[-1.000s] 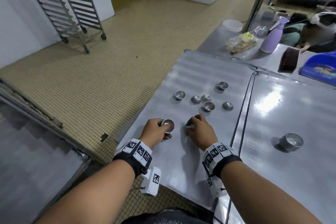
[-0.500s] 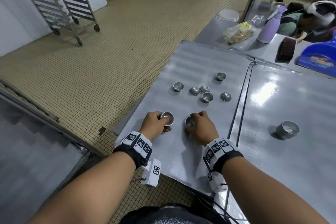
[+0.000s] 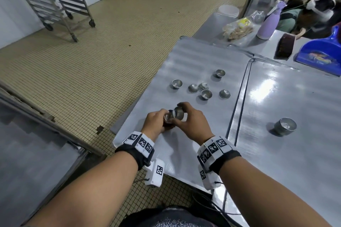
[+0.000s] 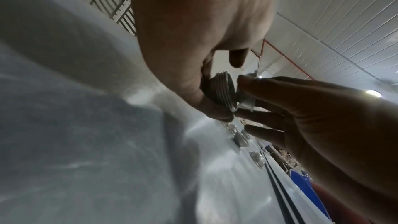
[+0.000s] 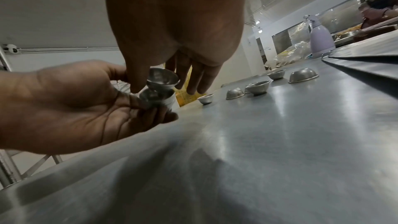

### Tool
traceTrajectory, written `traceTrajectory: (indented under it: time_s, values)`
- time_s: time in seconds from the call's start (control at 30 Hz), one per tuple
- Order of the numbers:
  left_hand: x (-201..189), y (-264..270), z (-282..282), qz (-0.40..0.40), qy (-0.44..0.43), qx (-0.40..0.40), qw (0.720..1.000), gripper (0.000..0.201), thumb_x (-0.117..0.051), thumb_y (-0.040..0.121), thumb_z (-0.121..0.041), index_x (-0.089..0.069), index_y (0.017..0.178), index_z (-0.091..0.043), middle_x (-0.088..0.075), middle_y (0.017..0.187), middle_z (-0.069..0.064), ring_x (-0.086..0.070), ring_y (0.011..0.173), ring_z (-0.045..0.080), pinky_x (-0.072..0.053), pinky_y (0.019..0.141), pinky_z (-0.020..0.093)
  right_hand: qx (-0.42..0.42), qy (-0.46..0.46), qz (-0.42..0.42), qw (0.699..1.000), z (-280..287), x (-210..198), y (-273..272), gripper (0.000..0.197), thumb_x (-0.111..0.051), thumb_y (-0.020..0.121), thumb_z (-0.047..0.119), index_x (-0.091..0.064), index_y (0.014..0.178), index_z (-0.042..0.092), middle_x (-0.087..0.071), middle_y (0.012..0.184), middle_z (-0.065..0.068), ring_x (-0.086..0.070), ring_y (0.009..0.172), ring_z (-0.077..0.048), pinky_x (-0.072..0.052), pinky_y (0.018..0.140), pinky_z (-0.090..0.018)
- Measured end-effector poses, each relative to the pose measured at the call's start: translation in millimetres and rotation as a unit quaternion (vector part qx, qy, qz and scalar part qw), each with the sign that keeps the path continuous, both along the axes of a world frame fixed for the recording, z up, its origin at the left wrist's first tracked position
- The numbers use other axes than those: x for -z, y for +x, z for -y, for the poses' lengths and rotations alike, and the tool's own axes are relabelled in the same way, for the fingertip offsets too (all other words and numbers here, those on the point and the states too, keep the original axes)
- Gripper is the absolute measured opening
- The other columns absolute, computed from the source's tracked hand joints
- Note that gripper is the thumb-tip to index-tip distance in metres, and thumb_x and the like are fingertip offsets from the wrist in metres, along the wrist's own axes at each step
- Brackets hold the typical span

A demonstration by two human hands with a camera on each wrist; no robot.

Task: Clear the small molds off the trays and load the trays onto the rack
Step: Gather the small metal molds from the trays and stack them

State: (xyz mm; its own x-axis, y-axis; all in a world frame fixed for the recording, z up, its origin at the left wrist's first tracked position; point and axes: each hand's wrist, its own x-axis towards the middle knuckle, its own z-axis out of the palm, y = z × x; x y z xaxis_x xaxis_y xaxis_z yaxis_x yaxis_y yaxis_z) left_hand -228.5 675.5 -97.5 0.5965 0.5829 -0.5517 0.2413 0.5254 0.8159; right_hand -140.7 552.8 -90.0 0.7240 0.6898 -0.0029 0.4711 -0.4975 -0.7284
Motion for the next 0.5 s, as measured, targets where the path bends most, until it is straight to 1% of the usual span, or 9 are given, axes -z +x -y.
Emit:
traceTrajectory:
  time_s: [0.07,0.17,0.2,0.3,0.37,0.43,0.5]
  values:
    - [-2,5,2,0.029,-0.036,-0.001,0.999,0.026,-0.054,0.093,-0.019,-0.069,0.091,0.002,-0.067,0.091,0.023,-0.067,0.083,0.031,-0.058,0.062,0.036,-0.013,-0.009,0.002,1.000,-3,-1,-2,0.058,-0.078,0.076,0.046,-0.054,0.125,0.027,-0.071,0.111,0.003,-0.065,0.102,-0.022,-0.052,0.084,-0.035]
    - [-6,10,5,0.052,-0.052,0.019,0.997,0.032,-0.050,0.097,-0.027,-0.069,0.087,-0.004,-0.068,0.084,0.016,-0.067,0.070,0.022,-0.055,0.056,0.031,-0.015,-0.006,0.005,1.000,-4,1,0,0.061,-0.079,0.074,0.048,-0.054,0.125,0.027,-0.072,0.107,0.002,-0.066,0.097,-0.023,-0.052,0.082,-0.036]
    - [-7,12,5,0.053,-0.050,0.022,0.997,0.031,-0.050,0.097,-0.027,-0.069,0.086,-0.004,-0.068,0.083,0.016,-0.066,0.069,0.022,-0.055,0.056,0.030,-0.016,-0.004,0.004,1.000,-3,3,1,0.063,-0.079,0.073,0.049,-0.053,0.126,0.027,-0.072,0.107,0.002,-0.066,0.098,-0.023,-0.053,0.082,-0.037]
    - [-5,13,0,0.035,-0.028,0.020,0.999,0.026,-0.058,0.094,-0.024,-0.072,0.091,-0.002,-0.069,0.086,0.018,-0.067,0.074,0.026,-0.056,0.058,0.032,-0.025,-0.009,0.003,1.000,4,8,11,0.067,-0.076,0.071,0.056,-0.052,0.128,0.028,-0.069,0.117,0.004,-0.065,0.107,-0.019,-0.053,0.086,-0.040]
    - [-1,14,-3,0.007,-0.013,0.011,1.000,0.023,-0.067,0.090,-0.022,-0.073,0.095,0.000,-0.070,0.085,0.018,-0.069,0.075,0.028,-0.059,0.061,0.033,-0.018,-0.034,-0.003,0.999,11,11,22,0.067,-0.073,0.074,0.058,-0.053,0.130,0.028,-0.066,0.125,0.005,-0.063,0.112,-0.016,-0.052,0.091,-0.040]
    - [2,17,-3,-0.024,0.013,0.008,1.000,0.019,-0.071,0.088,-0.015,-0.071,0.093,0.004,-0.069,0.084,0.019,-0.070,0.068,0.029,-0.062,0.063,0.031,-0.003,-0.066,-0.006,0.998,21,17,38,0.060,-0.070,0.081,0.055,-0.055,0.130,0.025,-0.064,0.128,0.004,-0.062,0.113,-0.019,-0.050,0.093,-0.039]
    - [6,22,-2,-0.045,0.045,0.014,0.998,0.009,-0.067,0.090,-0.005,-0.068,0.089,0.003,-0.065,0.085,0.018,-0.069,0.060,0.026,-0.062,0.064,0.028,0.023,-0.104,-0.006,0.994,32,21,60,0.053,-0.067,0.085,0.050,-0.058,0.129,0.023,-0.064,0.130,0.000,-0.062,0.114,-0.022,-0.049,0.095,-0.038]
